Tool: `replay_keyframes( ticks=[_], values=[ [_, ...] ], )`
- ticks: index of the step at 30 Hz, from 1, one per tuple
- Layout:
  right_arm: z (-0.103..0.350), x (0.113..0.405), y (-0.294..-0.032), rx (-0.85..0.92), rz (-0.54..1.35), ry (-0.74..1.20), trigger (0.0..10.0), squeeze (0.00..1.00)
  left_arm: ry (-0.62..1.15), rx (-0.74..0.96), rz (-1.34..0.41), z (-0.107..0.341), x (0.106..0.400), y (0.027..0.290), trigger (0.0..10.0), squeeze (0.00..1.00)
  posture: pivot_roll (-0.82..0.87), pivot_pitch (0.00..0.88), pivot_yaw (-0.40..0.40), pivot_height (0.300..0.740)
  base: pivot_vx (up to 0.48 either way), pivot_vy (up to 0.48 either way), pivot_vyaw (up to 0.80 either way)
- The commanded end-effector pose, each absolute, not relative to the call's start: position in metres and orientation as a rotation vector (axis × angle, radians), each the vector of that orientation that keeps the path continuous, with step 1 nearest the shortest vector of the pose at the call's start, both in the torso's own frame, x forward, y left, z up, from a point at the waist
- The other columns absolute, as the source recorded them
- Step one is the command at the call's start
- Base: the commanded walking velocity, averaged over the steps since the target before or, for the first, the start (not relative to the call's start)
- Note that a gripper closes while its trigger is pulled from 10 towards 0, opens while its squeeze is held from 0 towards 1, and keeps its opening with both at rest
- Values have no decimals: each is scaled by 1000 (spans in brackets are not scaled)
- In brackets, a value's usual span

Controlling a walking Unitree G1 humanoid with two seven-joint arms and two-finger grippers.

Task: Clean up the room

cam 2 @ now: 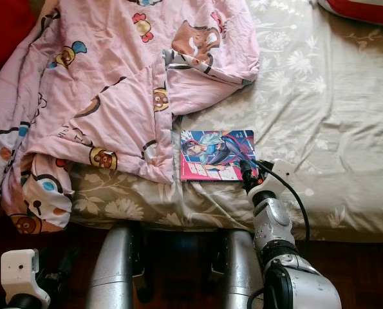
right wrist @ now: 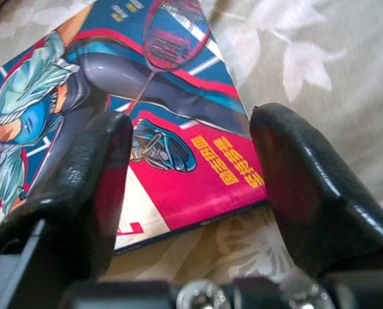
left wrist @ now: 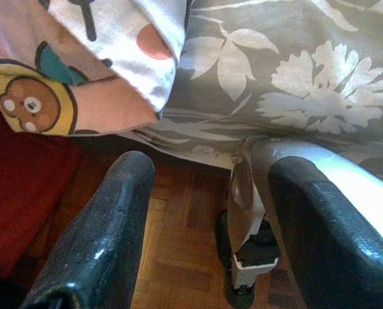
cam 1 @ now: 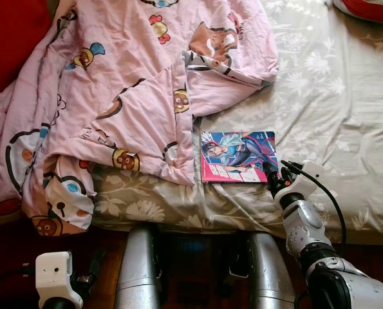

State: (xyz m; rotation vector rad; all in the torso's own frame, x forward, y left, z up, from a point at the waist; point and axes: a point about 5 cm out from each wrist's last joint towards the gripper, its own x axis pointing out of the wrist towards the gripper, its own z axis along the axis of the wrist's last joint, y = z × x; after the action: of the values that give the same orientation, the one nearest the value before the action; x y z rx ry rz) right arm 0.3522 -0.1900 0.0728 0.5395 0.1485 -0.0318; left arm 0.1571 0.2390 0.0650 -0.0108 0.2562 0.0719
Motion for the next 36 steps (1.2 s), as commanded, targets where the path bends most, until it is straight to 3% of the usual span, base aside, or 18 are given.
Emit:
replay_keyframes(
  ticks=[1,14,26,36],
  values=[
    [58,343,-190,610,-56,203,10000,0,310,1,91,60,145,244,10000,0,298,442,34,596,0,0,0],
    [41,330,-199,728,-96,236,10000,0,330,22,91,67,132,247,10000,0,315,487,57,596,0,0,0],
    [19,312,-191,964,-80,267,10000,0,347,40,81,72,124,247,10000,0,331,503,84,596,0,0,0],
    [22,316,-180,1212,-52,212,10000,0,364,54,74,76,115,247,10000,0,351,511,99,596,0,0,0]
  ],
)
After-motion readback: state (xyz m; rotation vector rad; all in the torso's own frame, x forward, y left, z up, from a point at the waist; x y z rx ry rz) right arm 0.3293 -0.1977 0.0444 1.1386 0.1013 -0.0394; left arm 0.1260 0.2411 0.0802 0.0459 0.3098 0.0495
